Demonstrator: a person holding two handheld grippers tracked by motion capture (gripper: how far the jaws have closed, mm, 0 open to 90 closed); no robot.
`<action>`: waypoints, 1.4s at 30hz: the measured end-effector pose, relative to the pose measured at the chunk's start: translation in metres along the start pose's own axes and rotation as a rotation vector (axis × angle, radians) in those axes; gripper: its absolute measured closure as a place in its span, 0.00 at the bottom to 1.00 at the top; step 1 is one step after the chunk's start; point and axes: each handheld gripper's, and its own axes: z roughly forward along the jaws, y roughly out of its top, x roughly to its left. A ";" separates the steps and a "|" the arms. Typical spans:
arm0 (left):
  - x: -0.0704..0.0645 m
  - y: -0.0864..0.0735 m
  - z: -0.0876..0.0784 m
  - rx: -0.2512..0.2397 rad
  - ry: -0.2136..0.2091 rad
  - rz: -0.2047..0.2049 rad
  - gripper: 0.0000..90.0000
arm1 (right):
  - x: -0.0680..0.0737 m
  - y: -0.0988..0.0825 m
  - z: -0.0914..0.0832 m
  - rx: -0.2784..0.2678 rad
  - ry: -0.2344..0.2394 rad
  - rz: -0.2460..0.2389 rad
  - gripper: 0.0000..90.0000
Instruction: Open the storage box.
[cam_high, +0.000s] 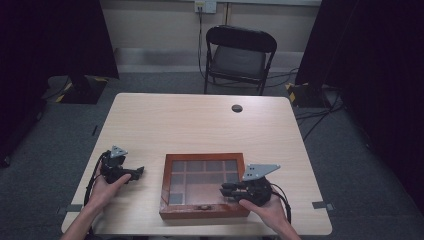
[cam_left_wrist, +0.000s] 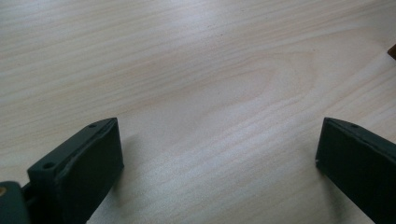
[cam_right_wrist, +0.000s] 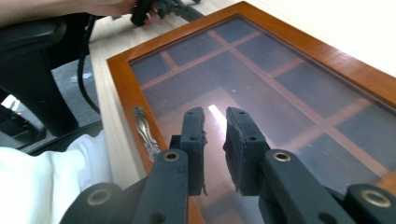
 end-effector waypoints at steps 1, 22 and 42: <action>0.000 0.000 0.000 0.000 0.000 -0.001 0.00 | 0.000 0.000 0.003 0.004 0.005 -0.004 0.86; 0.000 0.000 0.000 0.000 0.000 -0.001 0.00 | 0.024 -0.003 0.037 0.074 0.153 -0.064 0.89; -0.009 0.002 -0.005 -0.005 -0.023 0.015 0.18 | 0.028 0.000 0.048 0.076 0.126 -0.070 0.90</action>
